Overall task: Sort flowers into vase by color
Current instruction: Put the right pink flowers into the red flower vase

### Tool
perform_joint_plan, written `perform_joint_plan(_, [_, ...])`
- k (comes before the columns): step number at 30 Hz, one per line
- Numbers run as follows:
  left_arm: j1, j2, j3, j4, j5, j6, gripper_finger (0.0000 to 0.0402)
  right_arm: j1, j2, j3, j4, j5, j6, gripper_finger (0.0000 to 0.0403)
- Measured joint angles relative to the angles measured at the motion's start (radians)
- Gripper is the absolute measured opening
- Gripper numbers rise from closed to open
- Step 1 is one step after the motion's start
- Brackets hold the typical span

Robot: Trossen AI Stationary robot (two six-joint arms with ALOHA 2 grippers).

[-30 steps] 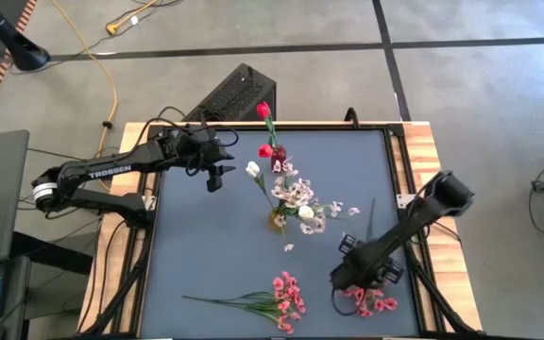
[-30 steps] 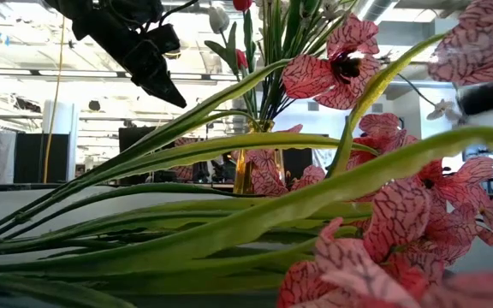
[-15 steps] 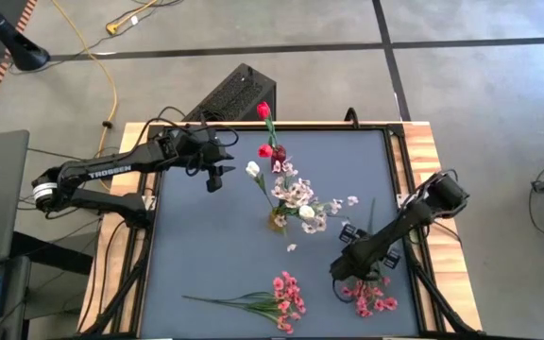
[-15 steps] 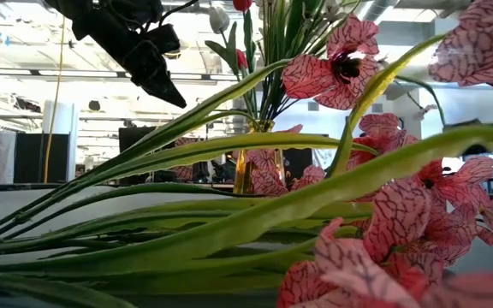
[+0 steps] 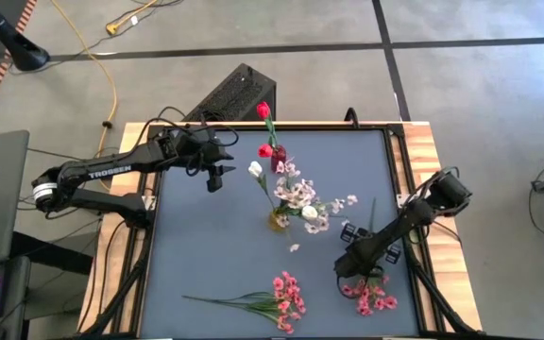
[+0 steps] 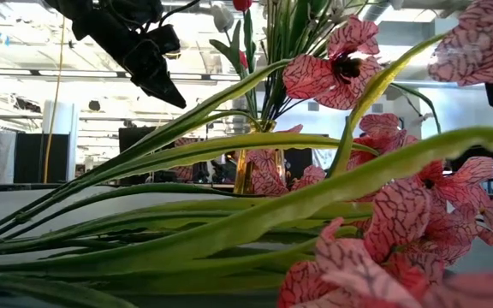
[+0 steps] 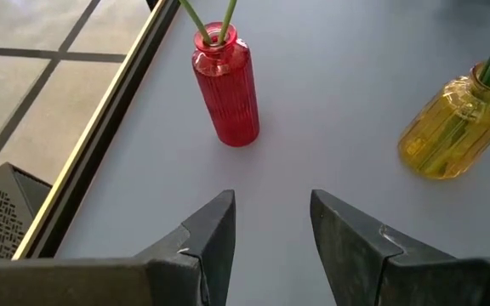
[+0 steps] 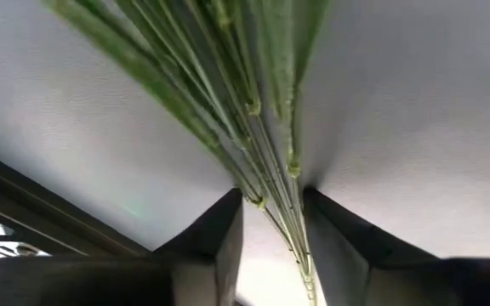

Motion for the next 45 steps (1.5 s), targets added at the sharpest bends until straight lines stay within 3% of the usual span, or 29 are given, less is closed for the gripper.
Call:
perform_joint_plan(11, [0.000, 0.000, 0.000, 0.000, 0.000, 0.000, 0.0143, 0.039, 0.003, 0.051, -0.017, -0.036, 0.019, 0.0015])
perform_joint_plan(17, [0.000, 0.000, 0.000, 0.001, 0.000, 0.000, 0.0143, 0.039, -0.015, 0.139, -0.037, -0.042, 0.133, 0.0028])
perform_joint_plan(22, [0.000, 0.000, 0.000, 0.001, 0.006, 0.000, 0.0143, 0.046, -0.081, 0.236, -0.043, -0.037, 0.211, 0.0015])
perform_joint_plan(33, [0.000, 0.000, 0.000, 0.018, 0.032, -0.010, 0.0143, 0.044, -0.366, 0.358, 0.043, 0.007, 0.476, 0.0022])
perform_joint_plan(38, [0.000, 0.000, 0.000, 0.018, 0.036, -0.007, 0.0143, 0.044, -0.510, 0.358, 0.214, 0.021, 0.449, 0.0019])
perform_joint_plan(45, [0.000, 0.000, 0.000, 0.018, 0.036, 0.002, 0.0143, 0.014, -0.666, 0.358, 0.500, 0.063, 0.272, 0.0020])
